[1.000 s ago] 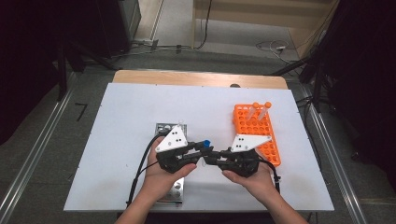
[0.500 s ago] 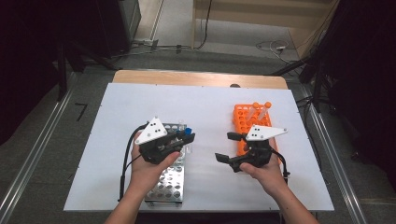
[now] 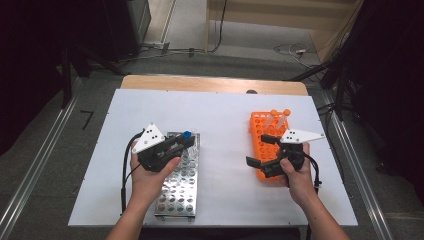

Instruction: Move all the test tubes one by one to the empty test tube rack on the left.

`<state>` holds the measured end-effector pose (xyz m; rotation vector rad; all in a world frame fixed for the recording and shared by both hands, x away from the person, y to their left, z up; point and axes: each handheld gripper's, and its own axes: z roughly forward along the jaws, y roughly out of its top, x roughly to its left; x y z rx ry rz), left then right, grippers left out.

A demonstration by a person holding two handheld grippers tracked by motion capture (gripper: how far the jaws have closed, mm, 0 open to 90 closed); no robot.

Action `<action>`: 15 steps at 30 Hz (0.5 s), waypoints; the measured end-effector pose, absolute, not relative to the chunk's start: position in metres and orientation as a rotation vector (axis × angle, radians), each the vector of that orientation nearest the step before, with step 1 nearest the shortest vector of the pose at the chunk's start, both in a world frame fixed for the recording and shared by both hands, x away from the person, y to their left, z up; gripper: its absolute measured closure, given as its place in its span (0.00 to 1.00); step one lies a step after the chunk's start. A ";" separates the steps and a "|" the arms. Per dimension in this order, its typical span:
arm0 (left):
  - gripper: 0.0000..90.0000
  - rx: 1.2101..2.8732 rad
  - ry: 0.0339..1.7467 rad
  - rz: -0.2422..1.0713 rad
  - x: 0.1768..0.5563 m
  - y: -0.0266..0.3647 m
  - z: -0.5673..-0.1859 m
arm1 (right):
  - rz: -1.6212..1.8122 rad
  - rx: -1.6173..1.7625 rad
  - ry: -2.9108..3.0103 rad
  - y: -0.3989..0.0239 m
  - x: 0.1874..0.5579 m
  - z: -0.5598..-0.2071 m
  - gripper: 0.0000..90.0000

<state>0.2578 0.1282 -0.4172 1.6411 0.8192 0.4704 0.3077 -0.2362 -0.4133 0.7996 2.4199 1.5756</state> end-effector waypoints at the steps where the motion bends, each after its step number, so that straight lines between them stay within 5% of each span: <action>1: 0.86 1.645 0.821 0.473 0.258 0.127 -0.419 | 1.578 0.808 2.416 -0.238 0.308 -0.414 0.00; 15: 0.85 1.737 0.832 0.510 0.257 0.120 -0.432 | 1.560 0.857 2.369 -0.253 0.313 -0.414 0.00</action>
